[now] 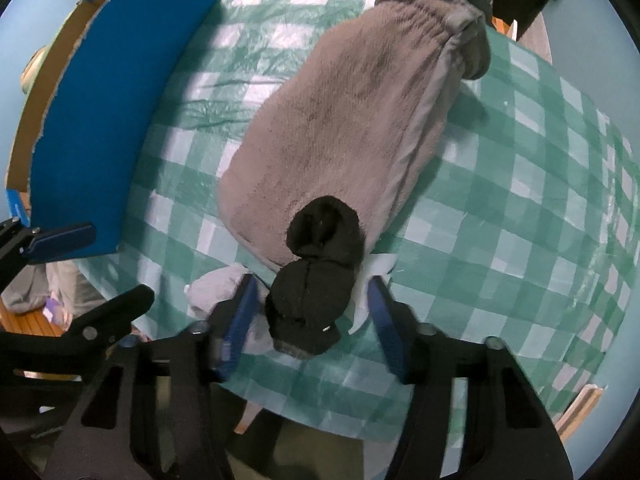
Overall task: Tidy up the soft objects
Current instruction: 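Grasp the black sock with the right gripper while the left tool approaches the grey sock, then grasp the grey sock with the left gripper and lift it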
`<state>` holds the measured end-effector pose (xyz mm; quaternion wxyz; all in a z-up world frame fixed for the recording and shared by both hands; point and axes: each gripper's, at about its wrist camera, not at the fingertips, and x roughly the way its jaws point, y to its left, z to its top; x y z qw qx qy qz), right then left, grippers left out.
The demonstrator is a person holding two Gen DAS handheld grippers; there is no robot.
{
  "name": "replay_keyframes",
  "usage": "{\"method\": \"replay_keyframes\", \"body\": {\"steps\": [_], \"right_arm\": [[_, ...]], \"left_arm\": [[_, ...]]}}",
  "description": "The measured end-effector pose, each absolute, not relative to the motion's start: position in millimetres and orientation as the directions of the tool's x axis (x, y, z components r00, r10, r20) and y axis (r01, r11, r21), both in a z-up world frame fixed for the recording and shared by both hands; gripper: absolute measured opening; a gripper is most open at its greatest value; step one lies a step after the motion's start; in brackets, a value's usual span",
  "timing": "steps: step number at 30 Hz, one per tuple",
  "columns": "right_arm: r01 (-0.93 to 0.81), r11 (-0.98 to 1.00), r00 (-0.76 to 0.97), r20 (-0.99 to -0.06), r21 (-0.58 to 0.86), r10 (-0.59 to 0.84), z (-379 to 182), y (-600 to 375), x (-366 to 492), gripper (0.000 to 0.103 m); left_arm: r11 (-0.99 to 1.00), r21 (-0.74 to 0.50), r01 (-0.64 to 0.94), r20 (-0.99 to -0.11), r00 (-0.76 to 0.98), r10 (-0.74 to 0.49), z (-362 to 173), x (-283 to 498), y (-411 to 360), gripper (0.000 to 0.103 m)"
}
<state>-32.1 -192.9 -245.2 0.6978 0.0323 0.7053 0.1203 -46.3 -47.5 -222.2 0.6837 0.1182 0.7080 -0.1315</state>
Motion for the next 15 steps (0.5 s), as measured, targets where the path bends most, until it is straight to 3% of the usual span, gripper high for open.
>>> {"method": "replay_keyframes", "body": {"steps": [5,15], "right_arm": [[-0.109,0.964,-0.017,-0.970,0.241,0.240,-248.3,-194.8,-32.9,0.040],[-0.075,0.958,0.048,-0.958,0.278,0.282,-215.5,-223.4,-40.2,0.039]], "left_arm": [[0.941,-0.031,0.338,-0.999,-0.044,-0.017,-224.9,-47.5,-46.5,0.070],[0.944,-0.068,0.323,-0.997,-0.061,-0.050,-226.8,-53.4,-58.0,0.075]]}}
